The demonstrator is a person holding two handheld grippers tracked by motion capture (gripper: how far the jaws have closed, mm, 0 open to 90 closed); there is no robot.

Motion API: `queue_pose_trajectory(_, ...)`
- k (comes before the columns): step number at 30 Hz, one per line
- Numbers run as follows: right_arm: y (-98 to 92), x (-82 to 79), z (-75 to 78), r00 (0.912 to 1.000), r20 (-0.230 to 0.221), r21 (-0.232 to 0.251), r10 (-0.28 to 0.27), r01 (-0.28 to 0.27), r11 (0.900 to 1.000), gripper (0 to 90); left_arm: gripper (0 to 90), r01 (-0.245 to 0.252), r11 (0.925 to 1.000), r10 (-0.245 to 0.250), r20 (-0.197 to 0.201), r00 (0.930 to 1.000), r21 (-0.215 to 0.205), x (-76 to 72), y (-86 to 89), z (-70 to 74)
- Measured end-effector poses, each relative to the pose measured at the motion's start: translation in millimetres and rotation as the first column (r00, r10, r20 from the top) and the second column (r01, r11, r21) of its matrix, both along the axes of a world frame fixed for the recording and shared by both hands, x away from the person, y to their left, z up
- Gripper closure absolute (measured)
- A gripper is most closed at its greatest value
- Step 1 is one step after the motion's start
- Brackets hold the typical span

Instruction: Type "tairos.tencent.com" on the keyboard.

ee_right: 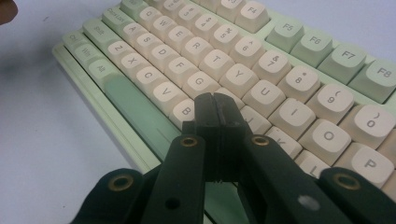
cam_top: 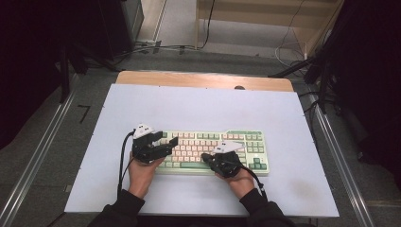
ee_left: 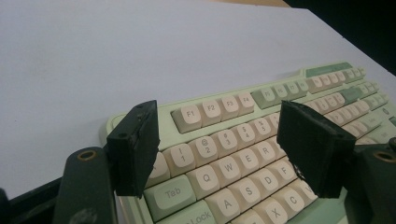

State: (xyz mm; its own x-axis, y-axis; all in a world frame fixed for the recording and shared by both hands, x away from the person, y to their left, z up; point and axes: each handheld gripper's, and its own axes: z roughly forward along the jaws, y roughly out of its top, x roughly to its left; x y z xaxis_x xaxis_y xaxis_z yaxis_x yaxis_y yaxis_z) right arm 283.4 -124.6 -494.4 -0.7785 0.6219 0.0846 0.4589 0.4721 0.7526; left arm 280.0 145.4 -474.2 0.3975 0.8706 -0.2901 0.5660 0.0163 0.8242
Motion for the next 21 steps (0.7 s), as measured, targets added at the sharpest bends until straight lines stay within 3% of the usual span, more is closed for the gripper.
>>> queue_pose_trajectory(6, -8.9, 0.9, 9.2, 0.9995, 0.015, 0.046, -0.028, 0.027, 0.999, 86.8, 30.0, -0.002, 1.0, 0.002, -0.001, 1.0, -0.006, 0.3, 0.7, 0.0)
queue_pose_trajectory(12, -20.3, 3.4, 17.0, 0.9981, 0.021, 0.081, -0.058, 0.056, 0.995, 80.1, 30.0, 0.003, 1.0, -0.003, -0.001, 1.0, -0.006, 0.0, -0.2, -0.1)
queue_pose_trajectory(17, -31.0, 7.9, 21.3, 0.9951, 0.025, 0.103, -0.095, 0.092, 0.99, 55.8, 30.0, 0.006, 1.0, -0.006, 0.001, 1.0, -0.004, -0.6, -1.2, 0.0)
queue_pose_trajectory(21, -38.2, 10.7, 22.8, 0.9912, 0.024, 0.107, -0.13, 0.127, 0.986, 42.9, 30.0, 0.014, 0.9999, -0.014, -0.001, 0.9999, -0.003, -0.4, -3.0, -0.7)
